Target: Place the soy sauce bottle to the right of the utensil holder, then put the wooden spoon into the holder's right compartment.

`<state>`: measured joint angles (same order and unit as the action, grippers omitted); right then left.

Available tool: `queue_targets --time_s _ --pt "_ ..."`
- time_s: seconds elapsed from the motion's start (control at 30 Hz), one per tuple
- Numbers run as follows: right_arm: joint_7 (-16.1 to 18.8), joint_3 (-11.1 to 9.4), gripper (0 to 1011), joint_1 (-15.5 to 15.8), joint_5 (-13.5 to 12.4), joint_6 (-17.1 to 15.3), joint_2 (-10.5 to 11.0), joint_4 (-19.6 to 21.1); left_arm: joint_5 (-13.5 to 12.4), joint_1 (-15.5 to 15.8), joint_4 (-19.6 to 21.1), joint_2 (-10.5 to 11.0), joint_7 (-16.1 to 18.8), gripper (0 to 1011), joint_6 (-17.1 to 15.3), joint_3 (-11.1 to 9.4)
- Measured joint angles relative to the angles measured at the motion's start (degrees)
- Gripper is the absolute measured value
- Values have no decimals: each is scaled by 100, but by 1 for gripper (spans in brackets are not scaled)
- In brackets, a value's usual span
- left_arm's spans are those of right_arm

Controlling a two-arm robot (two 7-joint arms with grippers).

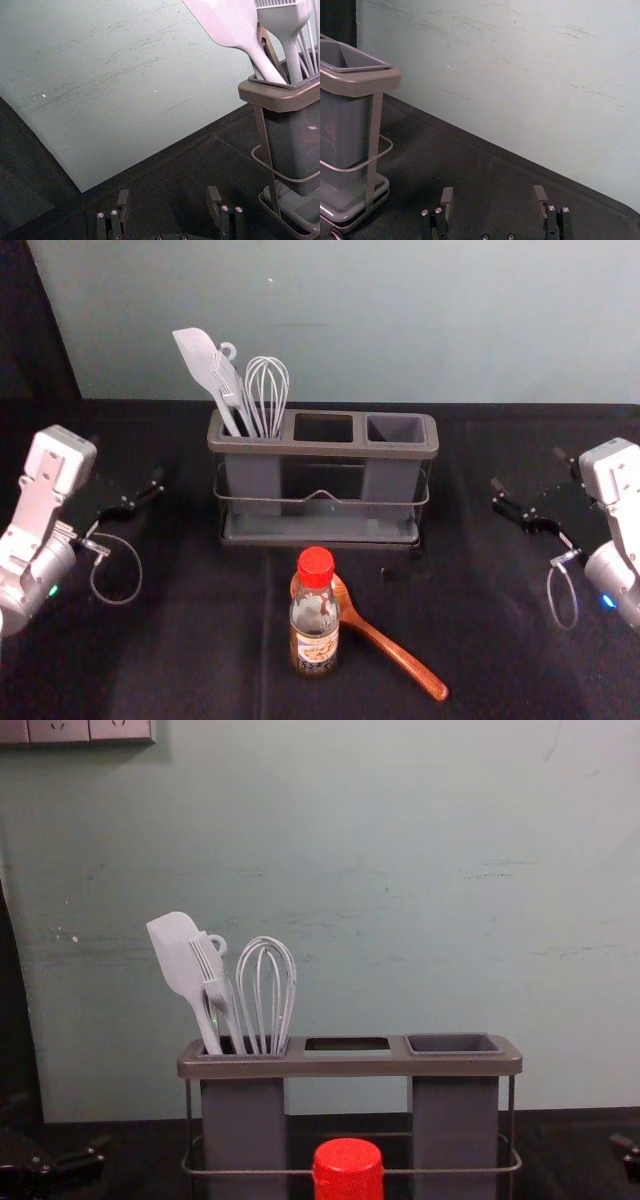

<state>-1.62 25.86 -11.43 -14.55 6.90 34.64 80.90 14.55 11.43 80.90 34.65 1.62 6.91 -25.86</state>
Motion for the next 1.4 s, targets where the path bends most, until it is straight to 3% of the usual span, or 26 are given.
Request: queue_targets --time_s 1.4 --pt "0 0 1003 0 0 0 0 0 0 0 0 0 0 1000 0 0"
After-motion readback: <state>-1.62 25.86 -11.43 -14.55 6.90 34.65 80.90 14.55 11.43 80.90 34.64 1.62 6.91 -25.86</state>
